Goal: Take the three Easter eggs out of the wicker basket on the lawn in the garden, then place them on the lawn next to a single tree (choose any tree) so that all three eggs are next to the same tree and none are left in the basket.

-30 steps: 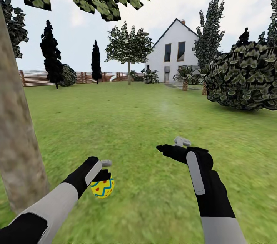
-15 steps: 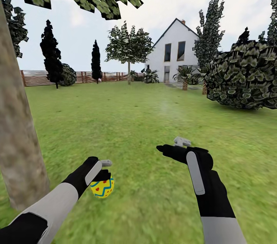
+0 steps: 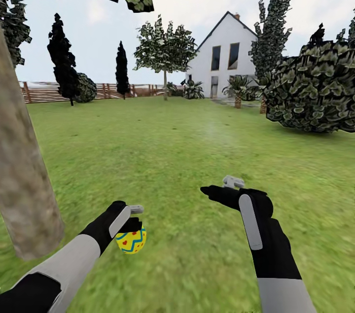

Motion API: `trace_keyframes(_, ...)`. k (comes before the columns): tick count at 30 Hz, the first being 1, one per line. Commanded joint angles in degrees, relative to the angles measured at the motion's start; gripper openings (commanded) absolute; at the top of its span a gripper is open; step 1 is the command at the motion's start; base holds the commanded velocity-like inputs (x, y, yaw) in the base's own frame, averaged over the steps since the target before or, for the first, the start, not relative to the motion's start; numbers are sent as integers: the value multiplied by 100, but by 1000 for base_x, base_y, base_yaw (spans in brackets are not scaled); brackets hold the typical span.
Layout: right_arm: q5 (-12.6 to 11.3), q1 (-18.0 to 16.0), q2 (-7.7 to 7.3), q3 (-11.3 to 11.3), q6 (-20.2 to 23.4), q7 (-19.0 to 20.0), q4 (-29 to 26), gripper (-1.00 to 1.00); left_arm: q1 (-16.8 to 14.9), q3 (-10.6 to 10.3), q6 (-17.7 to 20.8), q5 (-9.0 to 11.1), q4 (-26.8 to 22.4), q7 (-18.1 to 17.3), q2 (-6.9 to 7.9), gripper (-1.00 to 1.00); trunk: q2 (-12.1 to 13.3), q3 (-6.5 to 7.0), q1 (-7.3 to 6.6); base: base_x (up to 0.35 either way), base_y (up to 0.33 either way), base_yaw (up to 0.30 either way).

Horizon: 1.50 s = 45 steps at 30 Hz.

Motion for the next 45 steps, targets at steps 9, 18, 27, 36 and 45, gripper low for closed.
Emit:
trace_keyframes(9, -68, -5, 4, -7, 22, -55, -5, 100, -4, -32, 11, 58, -7, 55, 4, -100, -16, -207, 22, 0, 0, 0)
trace_keyframes(18, -67, -5, 7, -3, 22, -55, -5, 100, -4, -32, -13, 58, -7, 52, 11, -100, -28, -406, 45, 0, 0, 0)
trace_keyframes(27, -65, -5, 10, -7, 22, -55, -5, 100, -4, -40, -110, 58, -8, 47, 13, -100, -40, -606, 68, 0, 0, 0)
trace_keyframes(36, -68, -5, 10, -7, 22, -55, -5, 100, -4, -49, -326, 58, -10, 47, 24, -100, -52, -805, 91, 0, 0, 0)
trace_keyframes(45, -68, -5, 10, -7, 22, -56, -5, 100, -4, -49, -451, 58, -7, 47, 34, -100, -64, -1004, 114, 0, 0, 0)
